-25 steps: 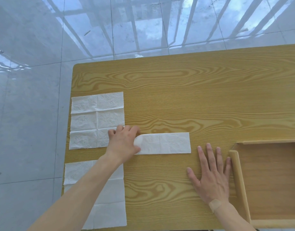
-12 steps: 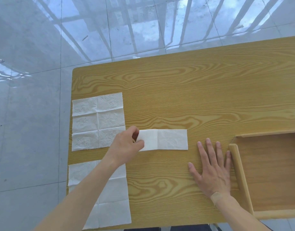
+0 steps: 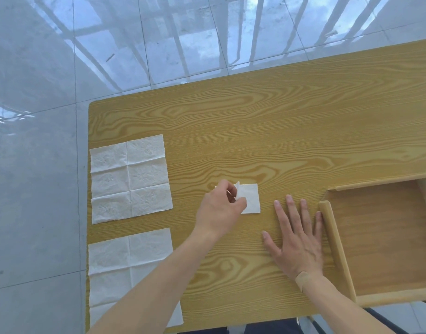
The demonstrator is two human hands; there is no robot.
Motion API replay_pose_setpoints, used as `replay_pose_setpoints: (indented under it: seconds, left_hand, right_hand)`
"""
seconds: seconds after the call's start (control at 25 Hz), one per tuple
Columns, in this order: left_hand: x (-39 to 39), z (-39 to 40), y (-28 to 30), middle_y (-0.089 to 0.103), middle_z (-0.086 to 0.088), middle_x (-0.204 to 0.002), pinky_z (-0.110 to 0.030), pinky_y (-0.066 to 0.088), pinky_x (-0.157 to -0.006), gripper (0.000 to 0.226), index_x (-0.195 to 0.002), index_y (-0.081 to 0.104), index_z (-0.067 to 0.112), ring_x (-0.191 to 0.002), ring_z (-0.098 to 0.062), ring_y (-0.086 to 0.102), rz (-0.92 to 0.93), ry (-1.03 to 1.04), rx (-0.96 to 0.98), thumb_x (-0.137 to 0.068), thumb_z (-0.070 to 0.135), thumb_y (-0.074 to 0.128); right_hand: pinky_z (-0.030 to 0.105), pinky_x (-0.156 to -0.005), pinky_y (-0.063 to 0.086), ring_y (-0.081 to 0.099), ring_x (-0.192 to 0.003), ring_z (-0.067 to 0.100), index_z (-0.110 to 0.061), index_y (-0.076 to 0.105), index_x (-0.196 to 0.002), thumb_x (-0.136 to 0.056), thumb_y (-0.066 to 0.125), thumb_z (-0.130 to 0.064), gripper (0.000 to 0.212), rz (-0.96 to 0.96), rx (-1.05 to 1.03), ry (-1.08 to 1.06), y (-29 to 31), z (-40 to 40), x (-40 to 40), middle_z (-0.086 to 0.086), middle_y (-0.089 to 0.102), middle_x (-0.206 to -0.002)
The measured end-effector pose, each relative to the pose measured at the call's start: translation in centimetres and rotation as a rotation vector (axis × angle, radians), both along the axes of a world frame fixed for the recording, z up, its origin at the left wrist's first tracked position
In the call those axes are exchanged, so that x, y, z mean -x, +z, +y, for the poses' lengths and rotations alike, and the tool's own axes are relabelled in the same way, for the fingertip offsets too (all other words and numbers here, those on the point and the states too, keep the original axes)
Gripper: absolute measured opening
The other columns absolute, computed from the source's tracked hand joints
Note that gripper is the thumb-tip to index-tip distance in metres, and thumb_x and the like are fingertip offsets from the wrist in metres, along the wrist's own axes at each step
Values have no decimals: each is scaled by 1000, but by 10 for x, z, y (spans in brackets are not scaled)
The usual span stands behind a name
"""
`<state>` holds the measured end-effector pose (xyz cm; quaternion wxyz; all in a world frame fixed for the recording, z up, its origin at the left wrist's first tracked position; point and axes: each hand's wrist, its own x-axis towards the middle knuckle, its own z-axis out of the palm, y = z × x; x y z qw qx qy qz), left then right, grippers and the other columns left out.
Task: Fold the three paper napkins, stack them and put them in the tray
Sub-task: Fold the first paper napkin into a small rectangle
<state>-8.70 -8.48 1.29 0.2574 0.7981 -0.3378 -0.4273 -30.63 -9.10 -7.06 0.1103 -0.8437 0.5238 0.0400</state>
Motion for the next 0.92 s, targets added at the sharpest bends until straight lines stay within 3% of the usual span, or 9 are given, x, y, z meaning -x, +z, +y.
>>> replay_pose_setpoints:
  seconds: [0.24, 0.36, 0.44, 0.56, 0.64, 0.72, 0.8, 0.92]
  left_hand:
    - [19, -14, -18, 63, 13, -77, -34, 51, -66, 21, -89, 51, 27, -70, -12, 63, -91, -59, -130, -82, 44, 60]
    - [21, -14, -24, 63, 13, -76, -32, 48, -61, 35, -89, 50, 28, -70, -10, 62, -114, -104, -147, -80, 61, 59]
    - [20, -6, -23, 62, 14, -77, -29, 43, -57, 38, -90, 51, 30, -69, -5, 59, -173, -142, -45, -80, 67, 54]
    - [9, 27, -29, 63, 7, -103, -31, 49, -70, 33, -104, 62, 23, -94, -14, 58, -583, -361, 326, -87, 50, 56]
    - [2, 51, -39, 52, -7, -137, -42, 45, -101, 49, -130, 56, 17, -128, -25, 47, -694, -573, 330, -93, 48, 51]
    - [-1, 70, -46, 22, -12, -161, -50, 20, -120, 67, -152, 29, 20, -150, -28, 16, -711, -716, 195, -97, 56, 38]
    - [3, 77, -53, 0, -10, -166, -54, 7, -120, 73, -158, 9, 23, -152, -27, -3, -725, -789, 111, -98, 61, 29]
    - [6, 71, -54, -6, -8, -166, -58, 6, -119, 74, -158, 5, 24, -152, -26, -8, -757, -811, 19, -98, 61, 28]
  right_hand:
    - [55, -121, 0, -1, -154, 27, -30, 10, -158, -89, 33, -67, 82, 15, 1, -1, -1, 1, 1, -3, 2, -168]
    - [55, -122, 0, -1, -154, 27, -30, 10, -158, -89, 33, -67, 82, 16, 3, -5, 0, 1, 0, -4, 1, -168]
    - [55, -122, 0, -1, -154, 27, -30, 11, -158, -89, 33, -67, 82, 13, 1, -4, 0, 0, 0, -4, 1, -168]
    - [55, -122, 0, -1, -154, 27, -30, 10, -158, -89, 32, -68, 82, 20, 3, 0, -1, 1, 0, -4, 1, -168]
    - [56, -121, 1, 0, -154, 27, -30, 10, -158, -90, 32, -67, 81, 13, 3, -2, -1, 1, 1, -4, 1, -168]
    - [56, -121, 1, 0, -154, 27, -29, 11, -158, -90, 33, -67, 81, 3, 5, 1, -1, 1, 0, -3, 2, -168]
    - [56, -121, 1, 1, -154, 27, -29, 11, -158, -89, 33, -66, 82, 5, 10, 0, -1, 0, 1, -3, 2, -168]
    - [55, -122, 0, 1, -154, 27, -30, 11, -158, -88, 35, -66, 82, -2, 13, -3, -1, 0, 0, -4, 3, -168]
